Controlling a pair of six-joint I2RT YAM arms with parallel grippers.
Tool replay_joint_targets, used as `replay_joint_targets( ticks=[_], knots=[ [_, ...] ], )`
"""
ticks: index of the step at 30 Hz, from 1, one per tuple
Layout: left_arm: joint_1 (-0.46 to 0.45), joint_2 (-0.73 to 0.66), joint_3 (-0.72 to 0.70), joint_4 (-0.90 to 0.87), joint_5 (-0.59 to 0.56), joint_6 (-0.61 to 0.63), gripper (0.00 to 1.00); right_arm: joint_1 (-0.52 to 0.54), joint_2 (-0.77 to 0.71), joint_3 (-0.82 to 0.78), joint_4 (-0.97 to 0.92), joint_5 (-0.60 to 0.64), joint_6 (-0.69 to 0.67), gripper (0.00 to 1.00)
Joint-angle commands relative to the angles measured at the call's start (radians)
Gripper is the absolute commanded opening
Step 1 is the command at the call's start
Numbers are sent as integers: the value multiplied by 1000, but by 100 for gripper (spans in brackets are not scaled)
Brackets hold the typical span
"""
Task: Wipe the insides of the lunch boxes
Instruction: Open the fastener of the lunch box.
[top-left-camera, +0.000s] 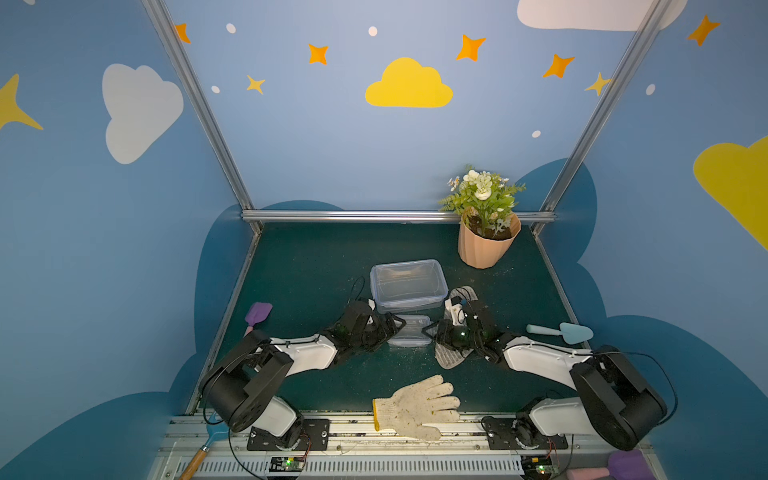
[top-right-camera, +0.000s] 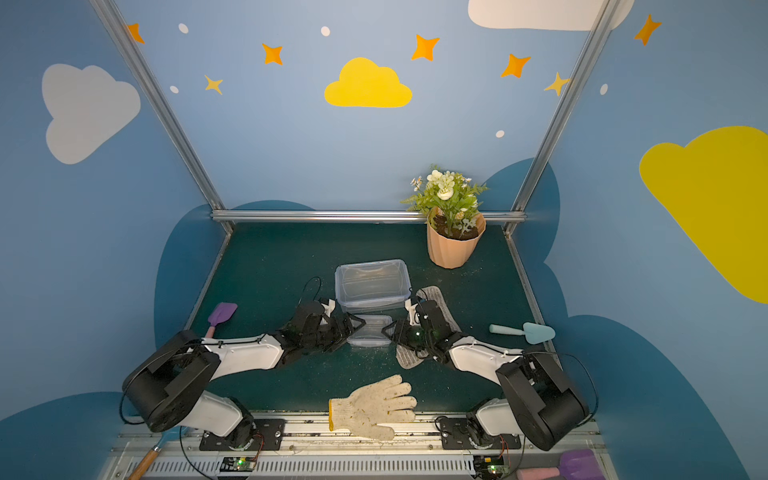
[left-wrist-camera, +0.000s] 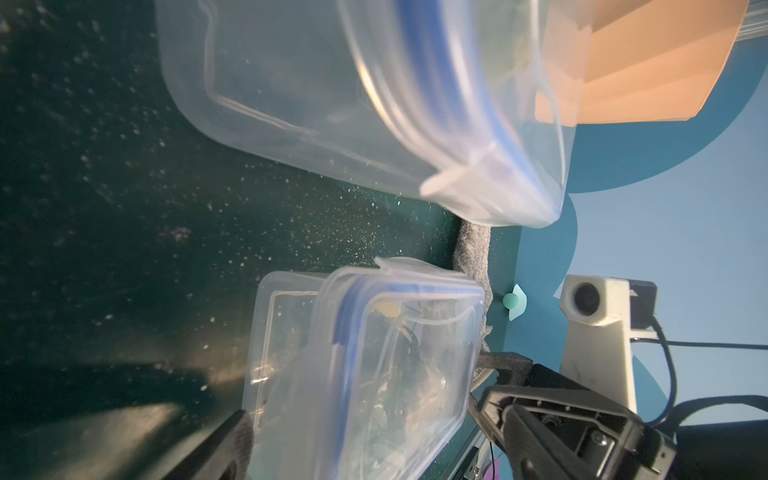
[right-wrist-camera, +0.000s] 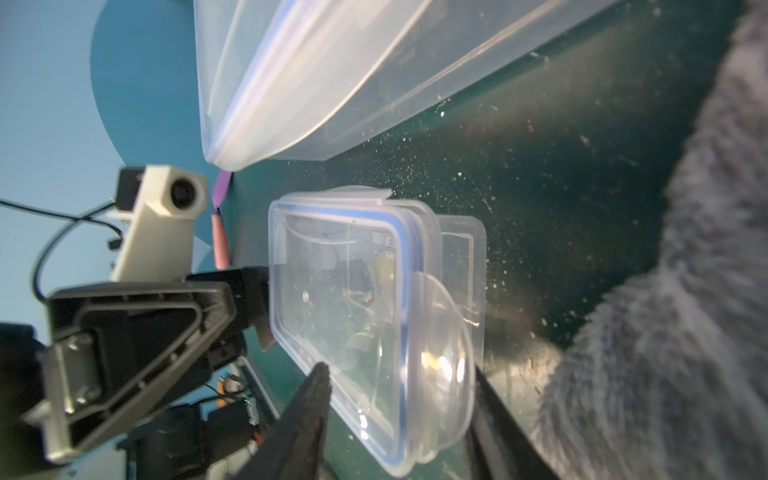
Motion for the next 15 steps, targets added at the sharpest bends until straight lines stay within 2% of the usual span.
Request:
replay_joint_targets(
  ticks=[1, 9, 12, 15],
  knots=[
    [10, -11, 12, -26, 4, 27, 93, -9, 14, 37, -11, -7, -19, 53],
    [23, -26, 5, -40, -8, 40, 92, -36, 14, 56, -51, 5, -35, 57],
    [24, -27, 3, -16, -16, 33, 91, -39, 4, 55, -58, 13, -33, 50],
    [24, -11, -6, 32, -5, 14, 90, -37, 6, 54, -56, 6, -33, 37]
  ],
)
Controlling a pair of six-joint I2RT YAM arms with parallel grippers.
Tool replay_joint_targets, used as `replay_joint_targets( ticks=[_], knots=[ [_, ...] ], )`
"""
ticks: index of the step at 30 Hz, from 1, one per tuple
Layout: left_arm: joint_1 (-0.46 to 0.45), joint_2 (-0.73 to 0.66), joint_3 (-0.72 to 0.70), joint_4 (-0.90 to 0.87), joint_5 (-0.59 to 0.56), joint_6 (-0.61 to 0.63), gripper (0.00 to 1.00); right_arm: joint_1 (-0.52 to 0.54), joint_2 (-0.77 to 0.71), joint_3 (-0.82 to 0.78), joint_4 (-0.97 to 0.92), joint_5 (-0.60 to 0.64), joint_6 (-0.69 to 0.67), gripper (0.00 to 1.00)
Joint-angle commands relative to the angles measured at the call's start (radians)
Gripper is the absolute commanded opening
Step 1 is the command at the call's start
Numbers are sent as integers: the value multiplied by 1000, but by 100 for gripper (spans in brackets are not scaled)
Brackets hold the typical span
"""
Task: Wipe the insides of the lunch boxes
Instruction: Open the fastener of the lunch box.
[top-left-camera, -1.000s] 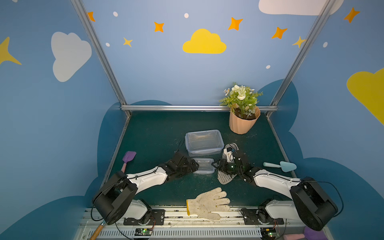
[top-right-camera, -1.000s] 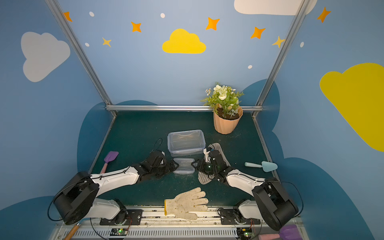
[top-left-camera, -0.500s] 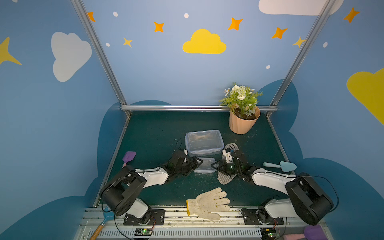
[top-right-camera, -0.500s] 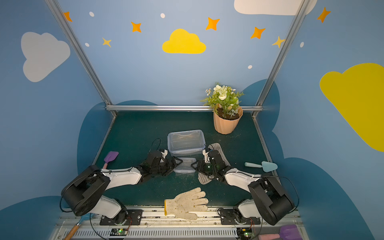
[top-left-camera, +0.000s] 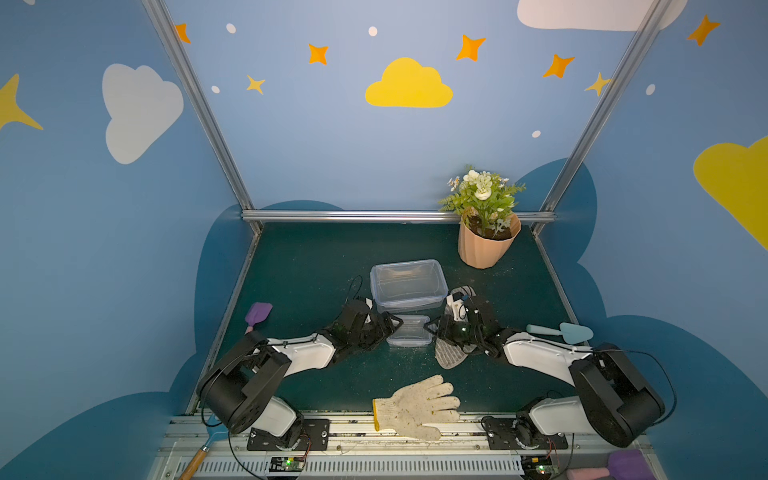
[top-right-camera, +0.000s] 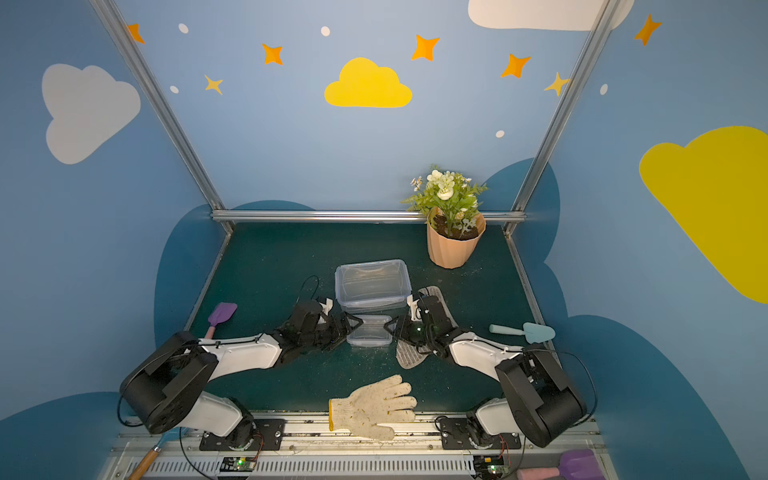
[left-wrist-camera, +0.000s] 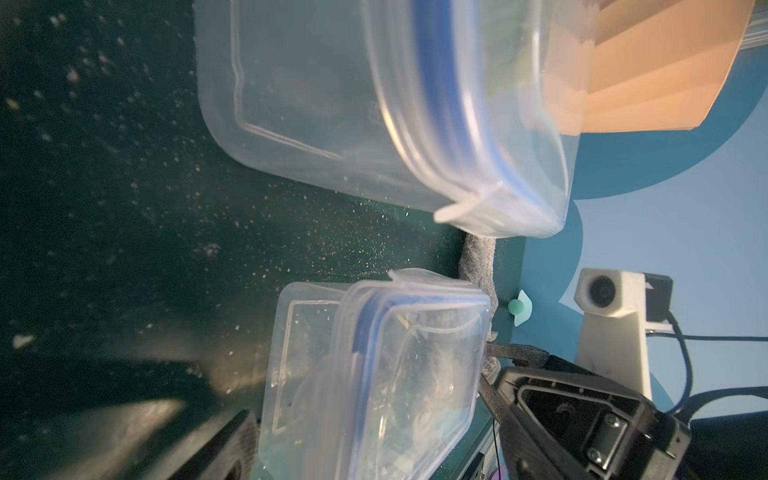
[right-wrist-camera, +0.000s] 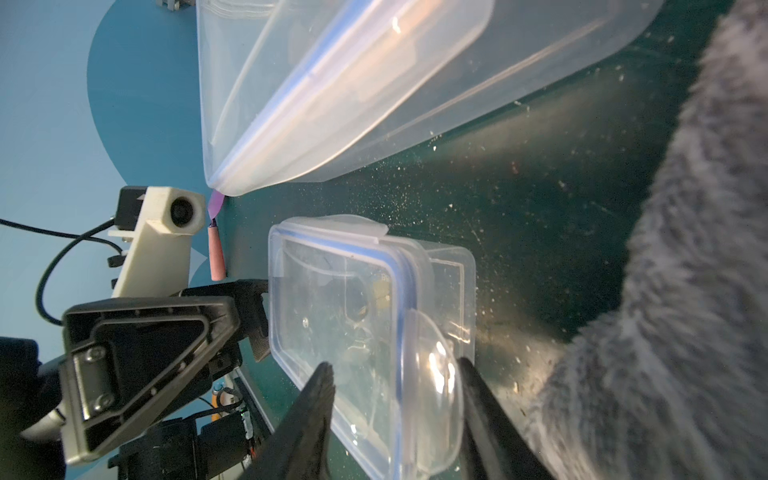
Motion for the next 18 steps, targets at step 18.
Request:
replay_joint_targets(
  ticks=[18],
  knots=[
    [0, 22, -80, 301, -77, -100, 74, 13, 45, 0, -43, 6, -8, 0]
  ],
)
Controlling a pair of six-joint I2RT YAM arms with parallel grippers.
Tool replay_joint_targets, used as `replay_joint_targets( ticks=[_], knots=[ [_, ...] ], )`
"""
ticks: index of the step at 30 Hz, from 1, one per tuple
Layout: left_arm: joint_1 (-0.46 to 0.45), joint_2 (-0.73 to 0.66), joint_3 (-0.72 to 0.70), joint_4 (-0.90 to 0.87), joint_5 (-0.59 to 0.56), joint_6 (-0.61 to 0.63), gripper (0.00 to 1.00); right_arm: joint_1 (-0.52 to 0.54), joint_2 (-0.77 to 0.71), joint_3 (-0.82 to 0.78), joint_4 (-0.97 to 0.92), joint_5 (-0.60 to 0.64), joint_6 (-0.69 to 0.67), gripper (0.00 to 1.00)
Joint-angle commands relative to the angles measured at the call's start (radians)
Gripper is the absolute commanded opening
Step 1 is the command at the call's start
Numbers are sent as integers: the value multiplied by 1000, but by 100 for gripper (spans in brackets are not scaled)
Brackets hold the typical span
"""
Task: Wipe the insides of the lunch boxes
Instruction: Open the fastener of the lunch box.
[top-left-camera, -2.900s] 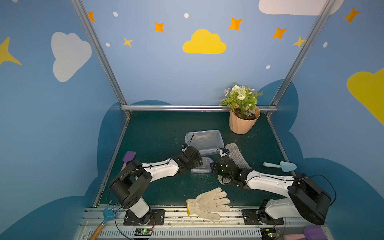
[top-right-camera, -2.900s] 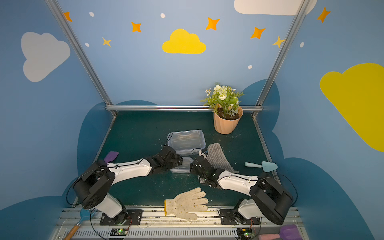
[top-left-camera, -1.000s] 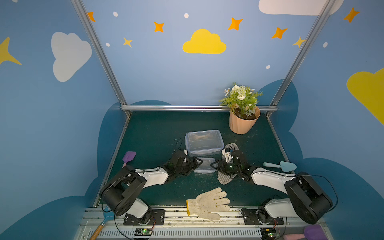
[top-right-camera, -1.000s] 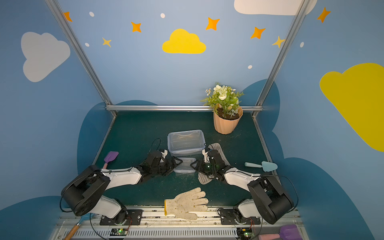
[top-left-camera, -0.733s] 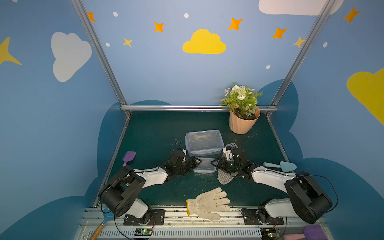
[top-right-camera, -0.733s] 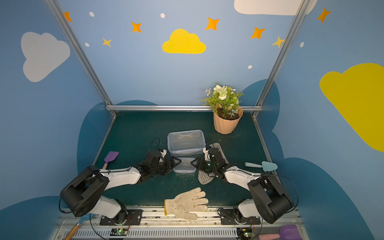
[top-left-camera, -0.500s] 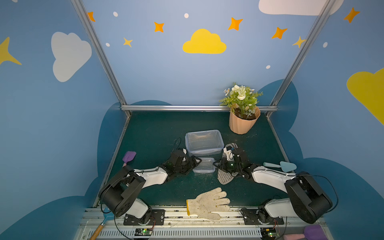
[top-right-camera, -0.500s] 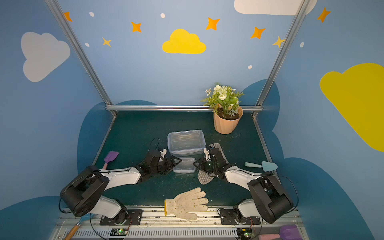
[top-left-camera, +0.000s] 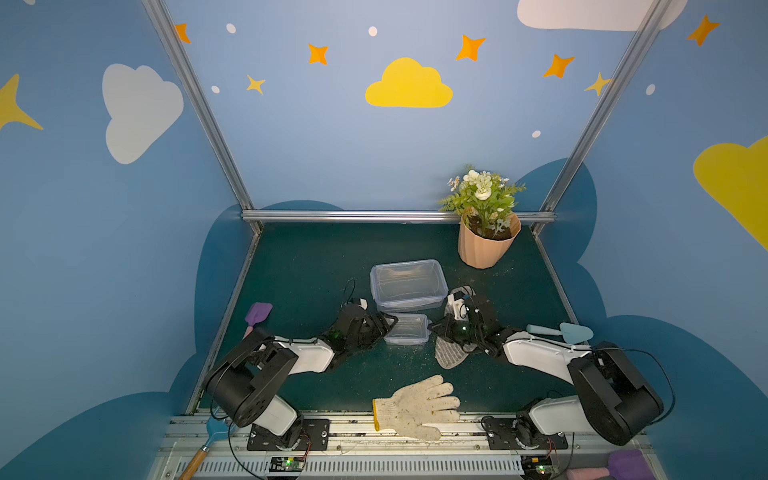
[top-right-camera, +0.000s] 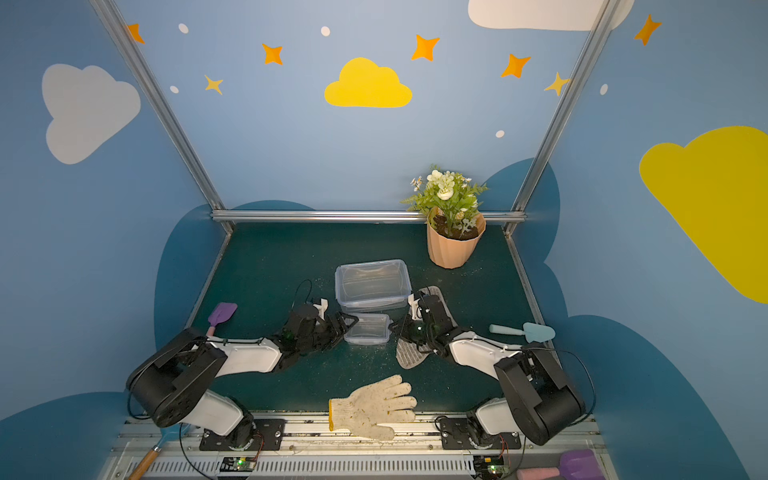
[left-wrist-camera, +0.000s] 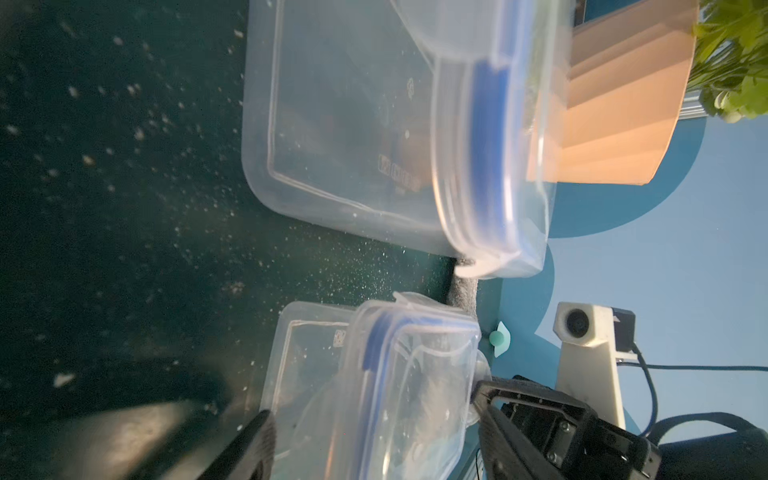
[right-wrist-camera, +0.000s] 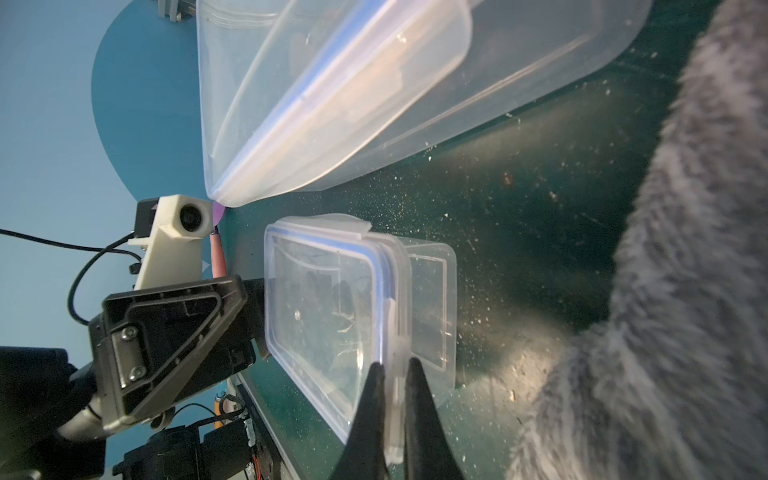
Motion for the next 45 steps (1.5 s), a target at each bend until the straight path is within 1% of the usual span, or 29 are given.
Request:
replay_joint_targets(
  ticks=[1, 10, 14, 15, 22, 29, 34, 37, 45],
  knots=[
    [-8, -22, -5, 98, -20, -18, 73, 21, 33, -2, -60, 9, -7, 0],
    [-20, -29, -39, 160, -65, -48, 56, 35, 37, 7, -78, 21, -11, 0],
    [-31, -24, -63, 219, -86, -65, 54, 41, 45, 7, -74, 23, -6, 0],
    [-34, -22, -70, 239, -122, -68, 54, 46, 47, 7, -73, 24, -5, 0],
    [-66, -21, -97, 337, -178, -75, 52, 59, 66, 16, -75, 30, 0, 0],
    [-76, -49, -108, 309, -202, -67, 49, 74, 77, 13, -72, 39, 5, 0],
    [-81, -43, -125, 357, -222, -81, 47, 83, 80, 13, -69, 43, 12, 0],
    [-83, -42, -122, 349, -224, -84, 46, 88, 80, 14, -70, 47, 13, 0],
    [-94, -33, -127, 348, -233, -93, 39, 92, 73, 13, -73, 52, 14, 0]
  ],
)
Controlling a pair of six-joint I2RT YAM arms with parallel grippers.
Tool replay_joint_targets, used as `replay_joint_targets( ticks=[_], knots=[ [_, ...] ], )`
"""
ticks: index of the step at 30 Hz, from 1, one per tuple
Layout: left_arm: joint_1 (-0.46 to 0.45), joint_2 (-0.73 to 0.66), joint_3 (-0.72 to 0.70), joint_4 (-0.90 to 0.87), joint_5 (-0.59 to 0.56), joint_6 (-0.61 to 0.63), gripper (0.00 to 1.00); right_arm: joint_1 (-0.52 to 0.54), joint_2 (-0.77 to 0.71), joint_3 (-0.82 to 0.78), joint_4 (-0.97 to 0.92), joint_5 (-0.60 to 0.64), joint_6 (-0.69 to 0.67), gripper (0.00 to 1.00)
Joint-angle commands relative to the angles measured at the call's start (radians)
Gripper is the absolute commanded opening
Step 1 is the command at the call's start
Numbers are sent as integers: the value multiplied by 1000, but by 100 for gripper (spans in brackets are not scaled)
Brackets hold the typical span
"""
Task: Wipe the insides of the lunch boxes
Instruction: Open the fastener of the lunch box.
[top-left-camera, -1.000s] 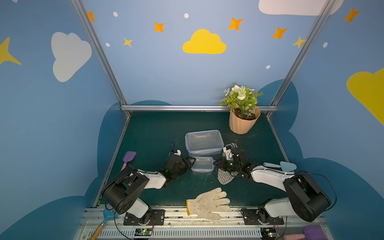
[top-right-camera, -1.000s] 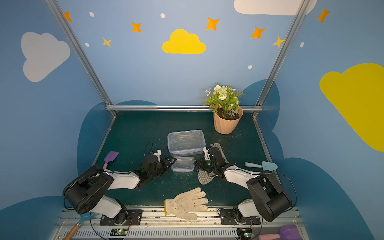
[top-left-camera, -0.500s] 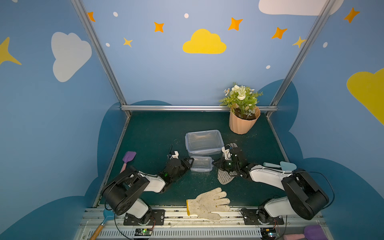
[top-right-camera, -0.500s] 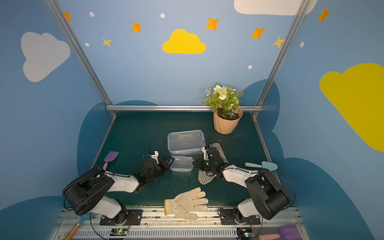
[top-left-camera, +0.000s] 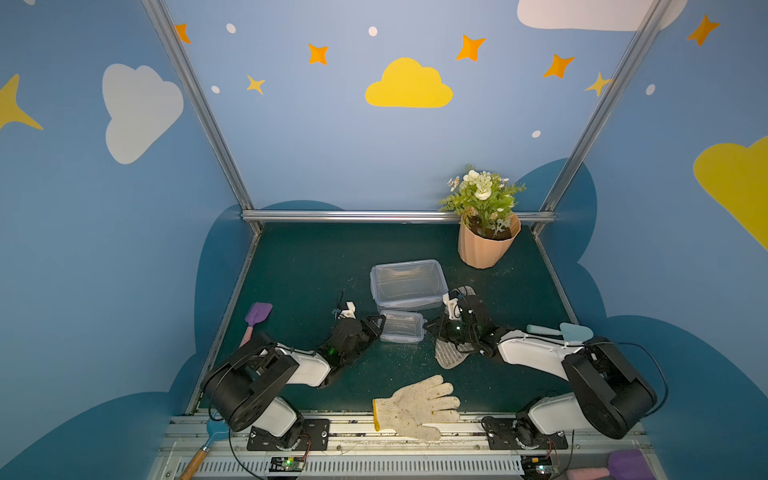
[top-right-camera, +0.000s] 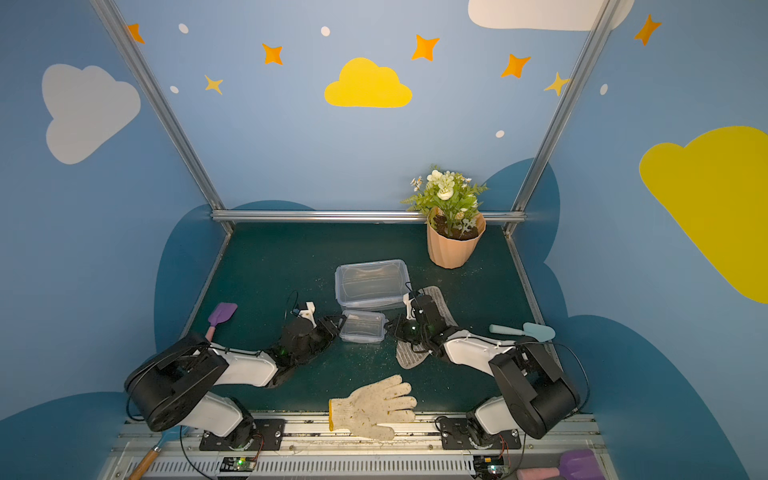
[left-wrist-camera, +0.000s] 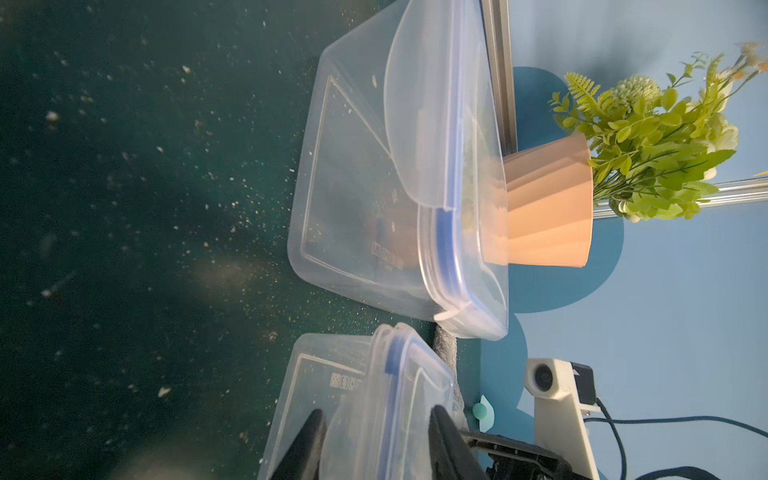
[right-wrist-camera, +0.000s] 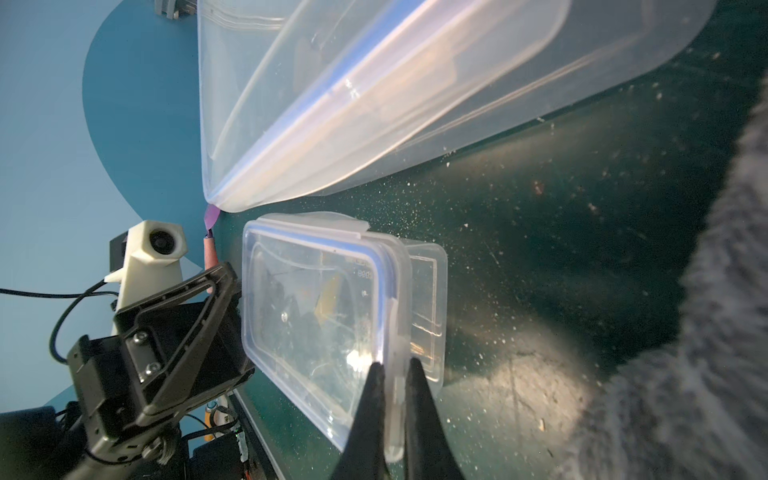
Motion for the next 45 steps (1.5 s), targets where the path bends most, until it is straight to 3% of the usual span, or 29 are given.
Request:
replay_joint_targets(
  ticks=[1, 13, 15, 17, 18, 27, 45],
  knots=[
    [-28, -14, 5, 91, 54, -16, 38, 34, 34, -11, -101, -8, -7, 0],
    [-46, -28, -10, 76, 29, -21, 25, 50, 21, -13, -111, 5, -2, 0],
    [-49, -35, -16, 88, 18, -19, 26, 54, 22, -14, -112, 6, -1, 0],
    [-52, -42, -18, 95, 16, -14, 37, 58, 27, -16, -109, 6, 3, 0],
    [-53, -46, -16, 94, 14, -12, 38, 61, 28, -15, -109, 7, 4, 0],
    [-60, -66, -43, 122, -28, -18, 30, 73, 38, -11, -103, 12, 10, 0],
    [-72, -84, -59, 151, -76, -16, 23, 87, 50, -15, -98, 18, 16, 0]
  ],
)
